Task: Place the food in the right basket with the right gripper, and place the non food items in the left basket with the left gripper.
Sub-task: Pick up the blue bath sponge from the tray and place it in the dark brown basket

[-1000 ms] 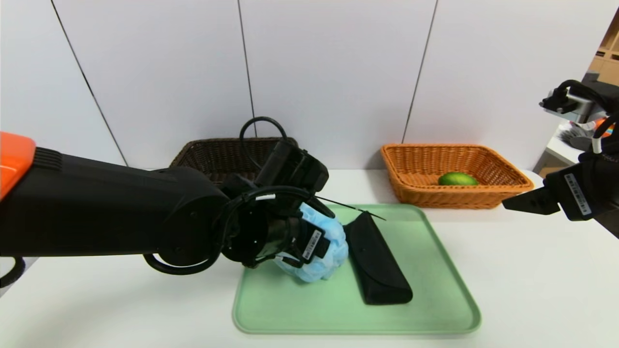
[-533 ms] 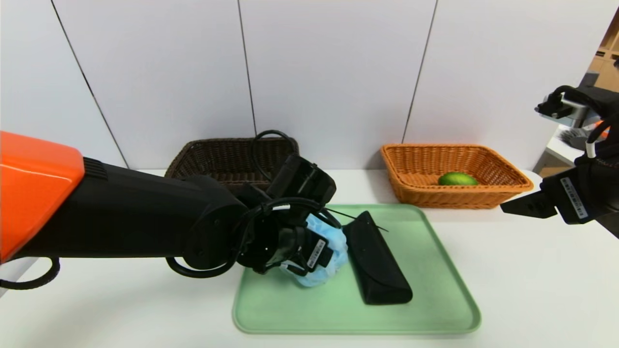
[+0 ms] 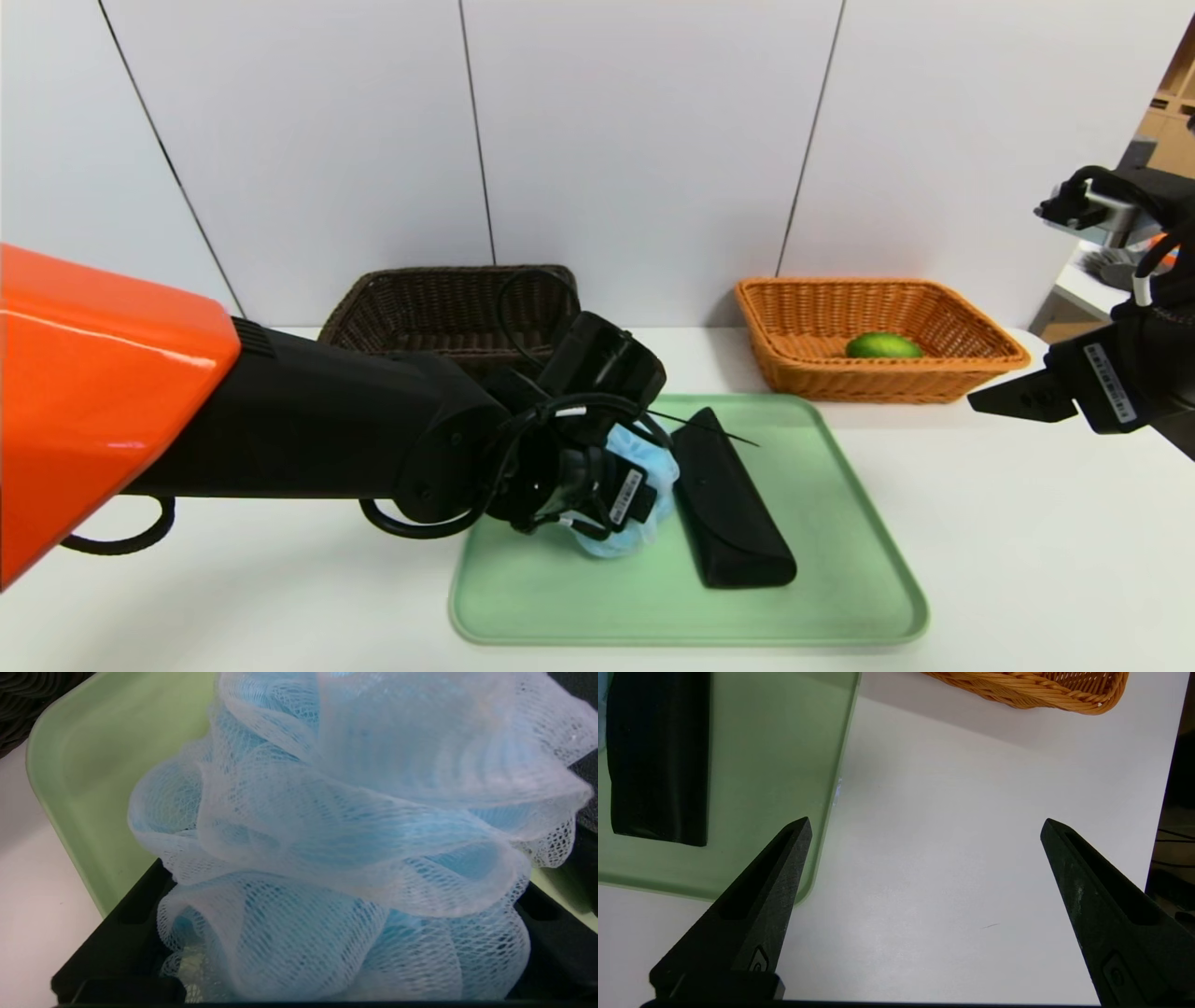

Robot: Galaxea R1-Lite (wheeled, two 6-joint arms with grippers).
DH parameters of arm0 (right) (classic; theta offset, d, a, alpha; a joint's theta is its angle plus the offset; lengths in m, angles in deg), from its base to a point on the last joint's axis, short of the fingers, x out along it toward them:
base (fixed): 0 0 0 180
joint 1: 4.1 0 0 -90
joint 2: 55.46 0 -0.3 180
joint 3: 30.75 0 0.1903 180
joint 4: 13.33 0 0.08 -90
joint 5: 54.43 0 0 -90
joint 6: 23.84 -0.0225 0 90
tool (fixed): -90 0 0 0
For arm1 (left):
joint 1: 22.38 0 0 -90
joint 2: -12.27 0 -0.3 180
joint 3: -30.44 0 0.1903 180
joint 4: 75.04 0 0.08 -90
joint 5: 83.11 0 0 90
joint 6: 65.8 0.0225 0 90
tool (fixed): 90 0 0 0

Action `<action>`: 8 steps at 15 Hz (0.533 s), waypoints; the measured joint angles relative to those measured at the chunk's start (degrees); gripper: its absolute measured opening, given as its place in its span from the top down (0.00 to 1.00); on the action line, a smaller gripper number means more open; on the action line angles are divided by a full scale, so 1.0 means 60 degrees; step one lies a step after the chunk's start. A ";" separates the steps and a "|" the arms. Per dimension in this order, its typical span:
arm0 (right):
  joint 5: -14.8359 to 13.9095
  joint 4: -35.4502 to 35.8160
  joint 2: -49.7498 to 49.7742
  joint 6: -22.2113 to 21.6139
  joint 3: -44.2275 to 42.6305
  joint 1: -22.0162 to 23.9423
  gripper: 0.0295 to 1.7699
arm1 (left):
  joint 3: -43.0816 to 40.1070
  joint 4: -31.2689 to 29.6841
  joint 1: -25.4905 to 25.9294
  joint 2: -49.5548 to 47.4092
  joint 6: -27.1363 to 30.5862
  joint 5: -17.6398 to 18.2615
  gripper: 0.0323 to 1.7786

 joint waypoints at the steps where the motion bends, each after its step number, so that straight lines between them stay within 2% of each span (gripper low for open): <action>1: 0.0000 -0.0008 0.0008 0.0000 0.0010 0.0000 0.04 | 0.0037 0.0000 -0.0026 0.0033 -0.0014 -0.0004 0.05; 8: 0.0010 -0.0008 0.0012 0.0000 0.0028 0.0028 0.04 | 0.0189 0.0004 -0.0215 0.0152 -0.0282 -0.0012 0.05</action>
